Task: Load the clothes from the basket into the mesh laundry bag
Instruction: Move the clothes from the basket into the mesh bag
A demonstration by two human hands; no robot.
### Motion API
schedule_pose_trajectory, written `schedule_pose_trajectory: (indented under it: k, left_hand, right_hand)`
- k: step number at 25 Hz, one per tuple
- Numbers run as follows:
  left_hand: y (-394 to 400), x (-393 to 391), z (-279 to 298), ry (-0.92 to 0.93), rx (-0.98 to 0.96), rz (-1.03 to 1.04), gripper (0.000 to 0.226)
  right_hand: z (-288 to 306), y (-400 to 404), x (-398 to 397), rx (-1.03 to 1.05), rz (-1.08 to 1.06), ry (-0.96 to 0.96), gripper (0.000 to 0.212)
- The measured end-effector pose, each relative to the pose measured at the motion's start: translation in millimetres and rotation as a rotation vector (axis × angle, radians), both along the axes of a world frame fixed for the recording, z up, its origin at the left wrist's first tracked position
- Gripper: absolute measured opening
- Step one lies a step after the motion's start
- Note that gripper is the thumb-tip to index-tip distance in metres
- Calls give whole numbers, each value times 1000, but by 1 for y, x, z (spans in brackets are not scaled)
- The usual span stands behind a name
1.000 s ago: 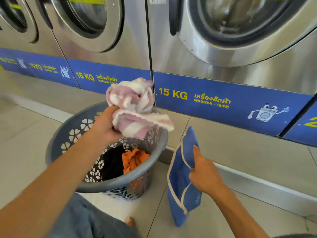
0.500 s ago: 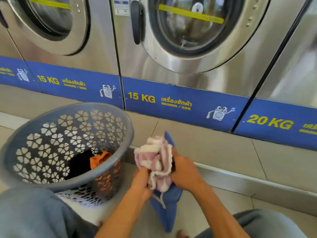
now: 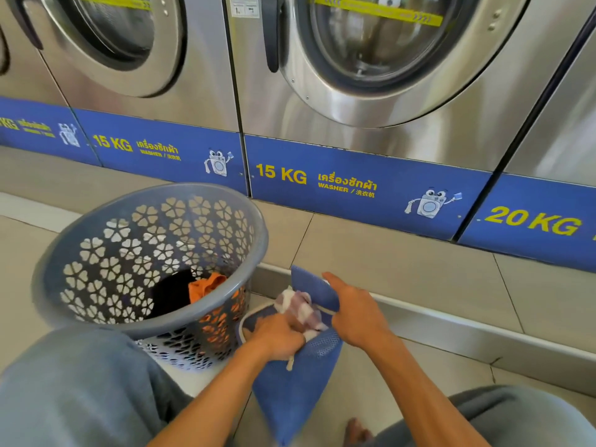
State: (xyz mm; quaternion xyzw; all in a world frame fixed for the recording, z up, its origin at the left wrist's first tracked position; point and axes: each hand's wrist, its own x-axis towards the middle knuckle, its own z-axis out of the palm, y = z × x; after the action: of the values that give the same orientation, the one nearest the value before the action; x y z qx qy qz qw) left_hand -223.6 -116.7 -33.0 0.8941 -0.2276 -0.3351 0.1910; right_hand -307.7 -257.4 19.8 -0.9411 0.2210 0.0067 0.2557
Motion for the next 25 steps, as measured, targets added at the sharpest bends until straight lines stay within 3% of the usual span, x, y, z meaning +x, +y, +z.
schedule_pose_trajectory:
  k: [3,8,16,20,25]
  left_hand:
    - [12,3,-6,166,23,12,50]
    - [27,-9,-32,210,142,-35,109]
    - [30,-21,-34,191,111,-133,121]
    - [23,-33,-36,126,67,-232,112]
    - [13,-27,-33,63,-104,-93,51]
  right_hand:
    - [-10,10,1,-133,76,78,64]
    - [-33,29,6,-265,180,282,28]
    - [-70,36,4,-246,178,446,37]
    - [-62,34,5,-147,120,379,35]
    - [-24,34,16,-3,133,205,56]
